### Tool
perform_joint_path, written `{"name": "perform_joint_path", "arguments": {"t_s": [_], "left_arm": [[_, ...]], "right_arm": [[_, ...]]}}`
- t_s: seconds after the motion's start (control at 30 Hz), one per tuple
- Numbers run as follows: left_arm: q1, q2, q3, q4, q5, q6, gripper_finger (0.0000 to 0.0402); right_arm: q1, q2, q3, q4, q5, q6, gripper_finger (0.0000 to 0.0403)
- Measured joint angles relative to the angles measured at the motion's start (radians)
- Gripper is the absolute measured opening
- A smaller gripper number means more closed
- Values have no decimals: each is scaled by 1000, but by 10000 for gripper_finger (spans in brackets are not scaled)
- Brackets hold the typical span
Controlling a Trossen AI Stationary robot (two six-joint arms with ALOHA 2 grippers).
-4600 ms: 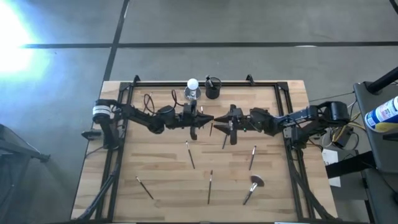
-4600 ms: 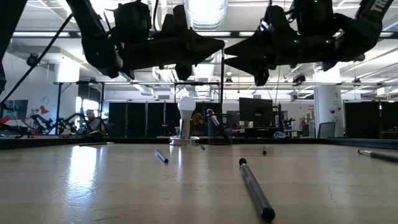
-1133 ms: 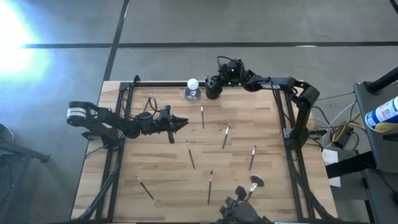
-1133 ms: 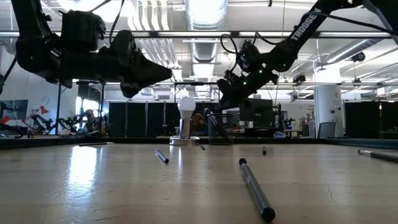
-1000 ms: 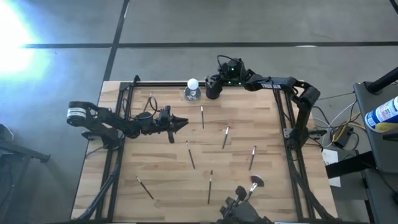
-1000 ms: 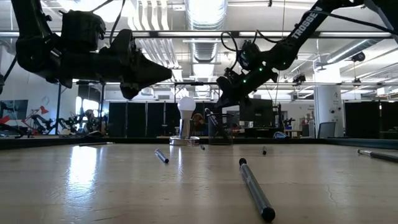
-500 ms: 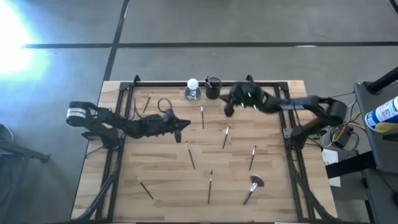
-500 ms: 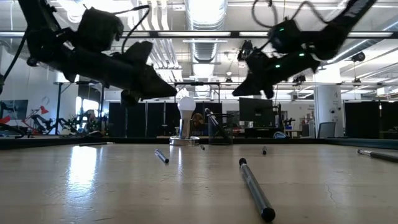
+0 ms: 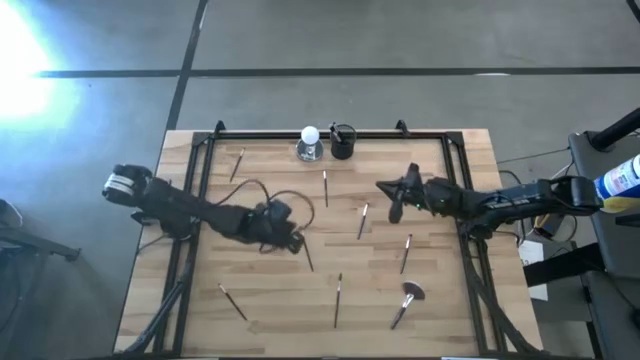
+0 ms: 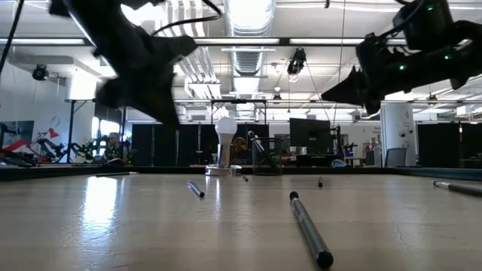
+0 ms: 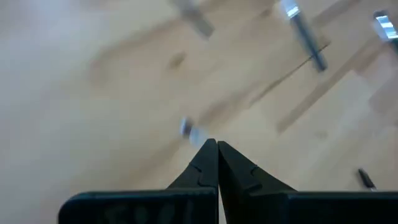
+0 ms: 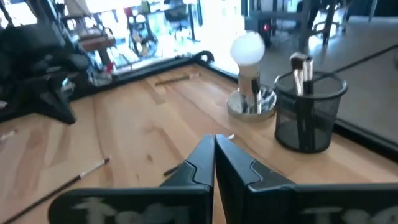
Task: Pick & Place Makeup Supplies
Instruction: Put the makeup brush into the black makeup holder
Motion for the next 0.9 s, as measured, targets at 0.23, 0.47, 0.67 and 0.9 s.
{"name": "perform_joint_path", "arguments": {"t_s": [0.23,0.47,0.67,0.9], "left_arm": [[-244,1,79,-367,106,-672,0],[-432,42,87,-524,342,-1106,0],[-487,108,85,-569,463,-1212,0],[-513,123,77,-574,519,-1235,16]], "right_arm": [[0,-88,-38,3,-9,-24,8],[-1,-89,-53,-1,-7,-52,8],[-1,-83,-47,3,-7,-62,8],[-1,-82,-47,0,-7,-64,8]]}}
